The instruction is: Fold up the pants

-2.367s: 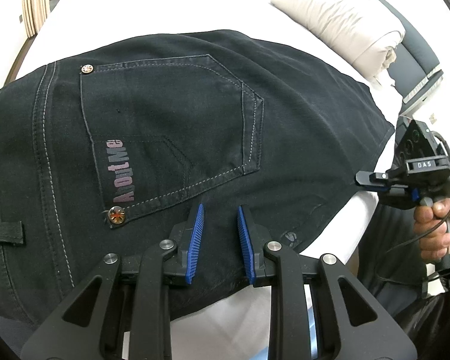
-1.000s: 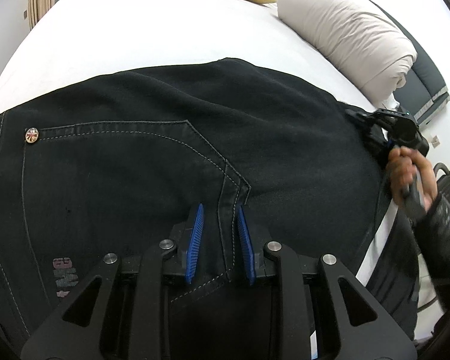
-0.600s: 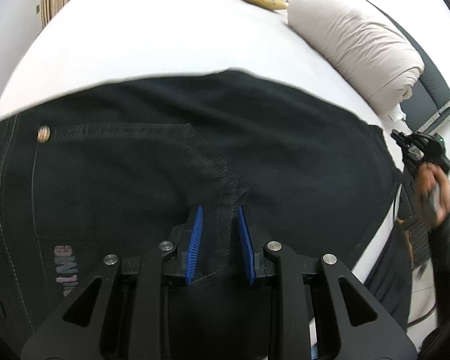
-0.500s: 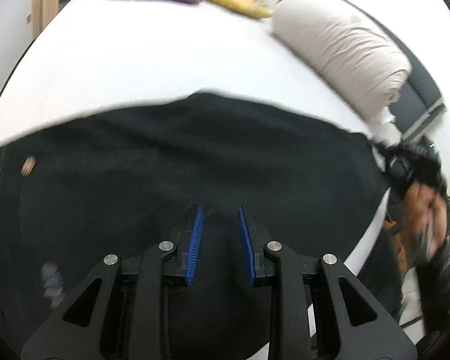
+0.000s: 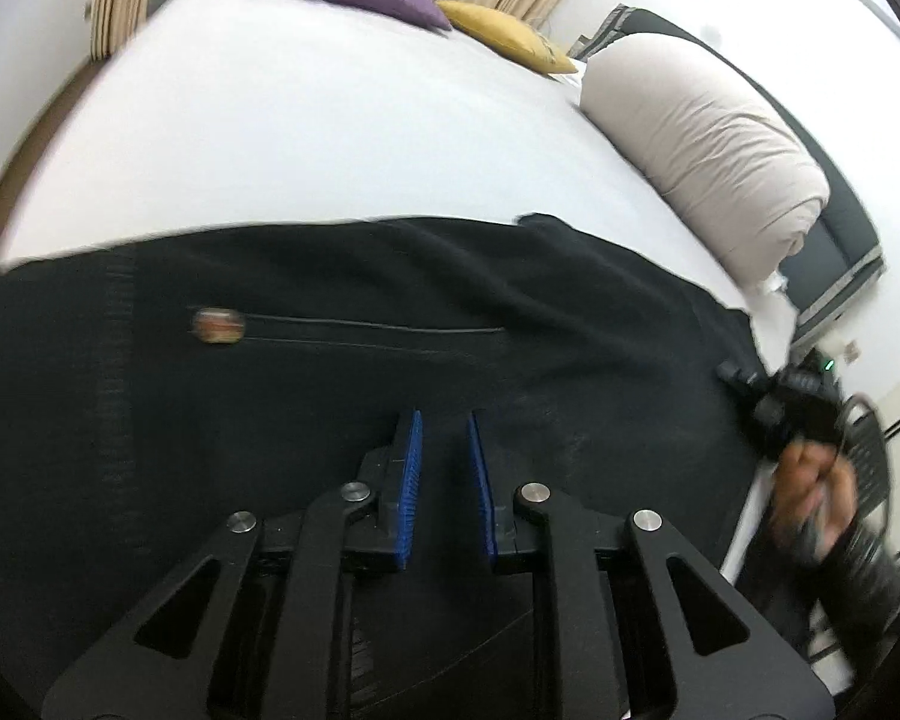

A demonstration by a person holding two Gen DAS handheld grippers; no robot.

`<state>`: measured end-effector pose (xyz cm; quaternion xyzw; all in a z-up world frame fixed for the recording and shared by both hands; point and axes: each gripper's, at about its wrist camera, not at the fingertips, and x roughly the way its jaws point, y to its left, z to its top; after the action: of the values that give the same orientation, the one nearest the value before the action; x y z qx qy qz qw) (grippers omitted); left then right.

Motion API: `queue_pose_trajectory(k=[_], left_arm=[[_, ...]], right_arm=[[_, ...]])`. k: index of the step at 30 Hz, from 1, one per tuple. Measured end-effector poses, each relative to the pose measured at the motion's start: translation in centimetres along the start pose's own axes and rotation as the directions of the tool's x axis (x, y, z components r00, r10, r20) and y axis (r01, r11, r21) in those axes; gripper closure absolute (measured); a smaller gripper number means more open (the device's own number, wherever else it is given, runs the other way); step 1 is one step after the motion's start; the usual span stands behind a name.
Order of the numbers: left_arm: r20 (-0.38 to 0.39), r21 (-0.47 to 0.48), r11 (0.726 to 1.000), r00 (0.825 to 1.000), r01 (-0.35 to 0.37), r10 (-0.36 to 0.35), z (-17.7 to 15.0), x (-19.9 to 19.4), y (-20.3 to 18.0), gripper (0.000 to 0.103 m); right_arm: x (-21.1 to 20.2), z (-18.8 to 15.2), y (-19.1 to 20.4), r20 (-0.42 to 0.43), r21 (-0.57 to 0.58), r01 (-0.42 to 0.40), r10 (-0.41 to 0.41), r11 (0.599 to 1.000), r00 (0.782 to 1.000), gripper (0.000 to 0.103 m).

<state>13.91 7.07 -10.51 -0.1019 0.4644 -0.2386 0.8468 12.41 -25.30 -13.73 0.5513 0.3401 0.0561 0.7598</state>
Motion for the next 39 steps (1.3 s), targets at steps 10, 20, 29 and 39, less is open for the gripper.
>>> queue_pose_trajectory(k=[10, 20, 29, 39], left_arm=[[0.130, -0.049, 0.999, 0.991, -0.006, 0.012, 2.6, -5.6, 1.5, 0.086], [0.038, -0.118, 0.993, 0.999, 0.010, -0.005, 3.5, 2.7, 0.7, 0.086], [0.042, -0.131, 0.989, 0.998, 0.061, -0.056, 3.1, 2.7, 2.1, 0.086], [0.014, -0.061, 0.996, 0.998, 0.058, -0.057, 4.2, 3.2, -5.8, 0.085]], right_arm=[[-1.8, 0.8, 4.7, 0.123, -0.015, 0.088, -0.086, 0.996, 0.989, 0.096], [22.6, -9.4, 15.4, -0.415, -0.166, -0.142, 0.062, 0.976, 0.908, 0.100], [19.3, -0.1, 8.8, -0.106, -0.034, -0.074, 0.070, 0.997, 0.992, 0.103], [9.4, -2.4, 8.6, -0.041, -0.032, -0.149, 0.148, 0.988, 0.988, 0.066]])
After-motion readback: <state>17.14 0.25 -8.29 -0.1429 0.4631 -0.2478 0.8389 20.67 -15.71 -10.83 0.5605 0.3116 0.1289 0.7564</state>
